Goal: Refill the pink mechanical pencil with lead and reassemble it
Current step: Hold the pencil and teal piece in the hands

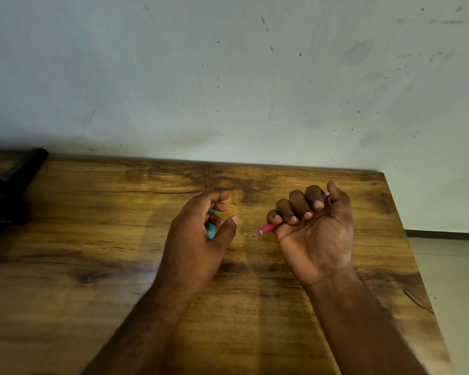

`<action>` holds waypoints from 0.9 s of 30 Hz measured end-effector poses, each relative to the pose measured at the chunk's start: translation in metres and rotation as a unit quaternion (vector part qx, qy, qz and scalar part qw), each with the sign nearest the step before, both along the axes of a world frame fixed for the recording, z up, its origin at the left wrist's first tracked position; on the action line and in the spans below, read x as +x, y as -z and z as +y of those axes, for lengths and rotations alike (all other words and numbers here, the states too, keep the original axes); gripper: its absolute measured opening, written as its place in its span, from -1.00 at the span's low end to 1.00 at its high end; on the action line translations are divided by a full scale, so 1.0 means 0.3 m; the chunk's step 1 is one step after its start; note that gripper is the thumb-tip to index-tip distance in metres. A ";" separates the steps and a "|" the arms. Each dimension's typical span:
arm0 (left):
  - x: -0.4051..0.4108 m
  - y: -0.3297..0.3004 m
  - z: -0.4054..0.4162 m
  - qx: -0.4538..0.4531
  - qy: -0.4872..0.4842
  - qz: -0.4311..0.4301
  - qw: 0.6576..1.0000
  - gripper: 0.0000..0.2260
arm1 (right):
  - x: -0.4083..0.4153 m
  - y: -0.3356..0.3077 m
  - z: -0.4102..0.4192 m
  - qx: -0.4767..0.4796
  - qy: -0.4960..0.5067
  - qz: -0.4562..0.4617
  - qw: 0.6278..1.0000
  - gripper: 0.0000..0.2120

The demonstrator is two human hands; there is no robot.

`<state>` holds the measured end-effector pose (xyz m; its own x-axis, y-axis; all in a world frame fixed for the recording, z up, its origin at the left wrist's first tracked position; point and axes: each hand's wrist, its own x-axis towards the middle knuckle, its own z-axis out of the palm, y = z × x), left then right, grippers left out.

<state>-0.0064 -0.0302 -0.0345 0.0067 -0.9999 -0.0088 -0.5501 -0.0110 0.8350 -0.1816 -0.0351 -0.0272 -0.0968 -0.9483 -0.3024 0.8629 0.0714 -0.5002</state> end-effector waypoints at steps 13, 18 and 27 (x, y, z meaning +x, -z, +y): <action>0.003 0.000 0.000 -0.001 0.000 0.002 1.000 -0.63 | 0.002 -0.002 0.002 -0.010 -0.003 -0.023 1.000 -0.58; 0.004 0.002 -0.002 -0.004 0.001 0.000 1.000 -0.63 | 0.004 0.002 0.005 -0.012 -0.009 -0.020 1.000 -0.61; 0.003 0.004 -0.001 -0.003 0.001 0.002 1.000 -0.63 | 0.001 0.002 0.005 -0.003 -0.006 -0.011 1.000 -0.62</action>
<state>-0.0054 -0.0305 -0.0358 0.0040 -1.0000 -0.0020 -0.5468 -0.0039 0.8373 -0.1812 -0.0335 -0.0278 -0.0790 -0.9511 -0.2985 0.8725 0.0788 -0.4822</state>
